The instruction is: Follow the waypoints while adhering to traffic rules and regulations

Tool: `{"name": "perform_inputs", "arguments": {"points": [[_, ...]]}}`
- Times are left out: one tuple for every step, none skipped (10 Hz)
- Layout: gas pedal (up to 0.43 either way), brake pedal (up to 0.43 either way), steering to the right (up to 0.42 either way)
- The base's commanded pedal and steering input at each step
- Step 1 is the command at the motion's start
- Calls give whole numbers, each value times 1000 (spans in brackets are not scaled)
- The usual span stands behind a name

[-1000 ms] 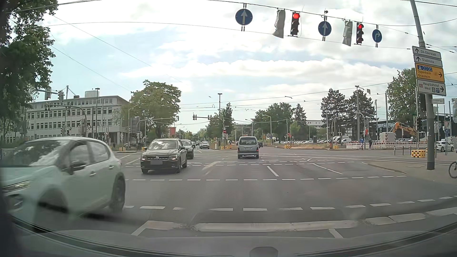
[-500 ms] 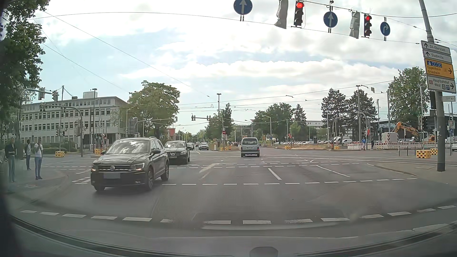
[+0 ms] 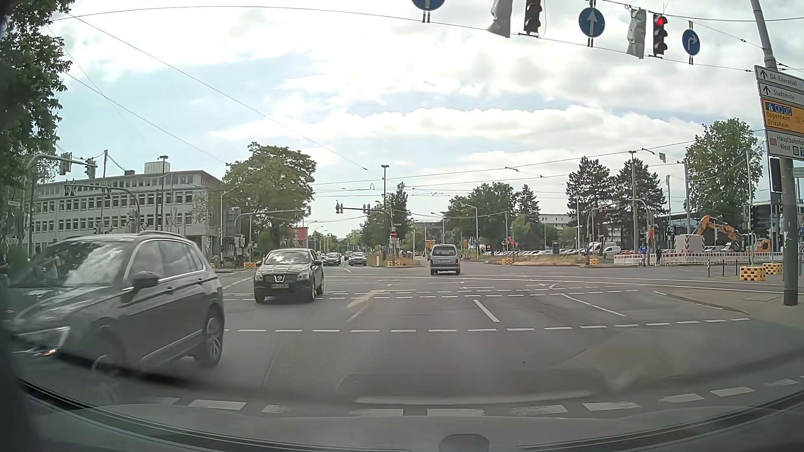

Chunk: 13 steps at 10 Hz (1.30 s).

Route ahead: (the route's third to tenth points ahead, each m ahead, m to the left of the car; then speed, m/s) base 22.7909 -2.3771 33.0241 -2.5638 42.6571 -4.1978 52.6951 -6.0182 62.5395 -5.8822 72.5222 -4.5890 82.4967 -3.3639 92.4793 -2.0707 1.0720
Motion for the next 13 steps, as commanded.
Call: {"name": "perform_inputs", "arguments": {"points": [[0, 268, 3], [0, 268, 3], [0, 268, 3], [0, 268, 1], [0, 268, 1], [0, 268, 6], [0, 268, 6], [0, 268, 6], [0, 268, 6], [0, 268, 6], [0, 268, 6], [0, 268, 6], [0, 268, 6]]}}
